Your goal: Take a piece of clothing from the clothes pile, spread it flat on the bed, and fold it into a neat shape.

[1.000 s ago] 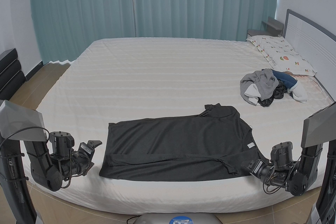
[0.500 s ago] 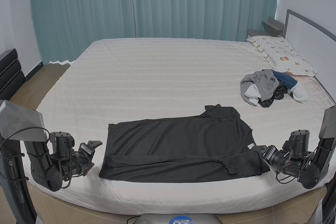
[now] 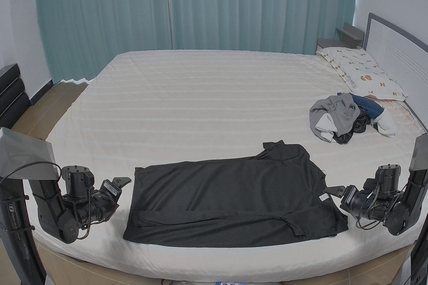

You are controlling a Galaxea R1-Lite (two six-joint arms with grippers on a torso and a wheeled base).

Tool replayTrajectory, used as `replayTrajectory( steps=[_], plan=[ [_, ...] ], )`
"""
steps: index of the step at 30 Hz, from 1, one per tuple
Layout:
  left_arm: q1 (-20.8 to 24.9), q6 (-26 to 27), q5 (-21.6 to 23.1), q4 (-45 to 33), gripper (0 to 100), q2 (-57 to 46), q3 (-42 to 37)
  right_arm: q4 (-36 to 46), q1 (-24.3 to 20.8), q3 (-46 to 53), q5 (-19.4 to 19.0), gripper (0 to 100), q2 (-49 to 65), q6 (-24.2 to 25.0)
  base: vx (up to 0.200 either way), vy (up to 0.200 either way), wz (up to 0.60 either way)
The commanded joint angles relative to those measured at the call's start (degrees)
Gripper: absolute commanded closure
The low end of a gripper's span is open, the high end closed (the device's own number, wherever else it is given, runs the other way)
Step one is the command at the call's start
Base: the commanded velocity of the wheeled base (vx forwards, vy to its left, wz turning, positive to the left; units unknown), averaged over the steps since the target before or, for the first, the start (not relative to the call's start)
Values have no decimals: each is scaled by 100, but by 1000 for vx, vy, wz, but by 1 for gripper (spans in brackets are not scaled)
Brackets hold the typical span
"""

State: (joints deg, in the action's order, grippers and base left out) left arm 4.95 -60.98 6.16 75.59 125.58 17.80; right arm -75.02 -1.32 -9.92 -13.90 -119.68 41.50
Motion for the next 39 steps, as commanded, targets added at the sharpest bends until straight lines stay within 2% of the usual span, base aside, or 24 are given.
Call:
replayTrajectory(
  steps=[1,5,6,9,20,26,32,39],
  plan=[
    [112,358,17,-71,0,-86,4,-4,132,17,-34,0,-161,-10,0,0,0],
    [305,772,35,-71,0,-51,13,-21,149,61,-34,0,-161,-80,0,0,0],
    [437,1088,44,-89,0,-42,13,-21,149,87,-34,0,-144,-107,0,0,0],
    [542,1607,52,-106,0,72,-22,-21,149,113,-25,0,-126,-107,0,0,0],
    [867,1738,-27,-115,0,310,-277,-30,149,210,-25,0,-153,-133,0,0,0],
    [903,1958,-677,-80,0,310,-347,-30,132,245,-25,0,-126,-177,0,0,0],
    [1122,1905,-677,-80,0,371,-294,-30,114,245,-25,0,-126,-177,0,0,0],
    [1131,1879,-660,-71,0,688,-75,-30,79,228,-25,0,-170,-168,0,0,0]
  ],
)
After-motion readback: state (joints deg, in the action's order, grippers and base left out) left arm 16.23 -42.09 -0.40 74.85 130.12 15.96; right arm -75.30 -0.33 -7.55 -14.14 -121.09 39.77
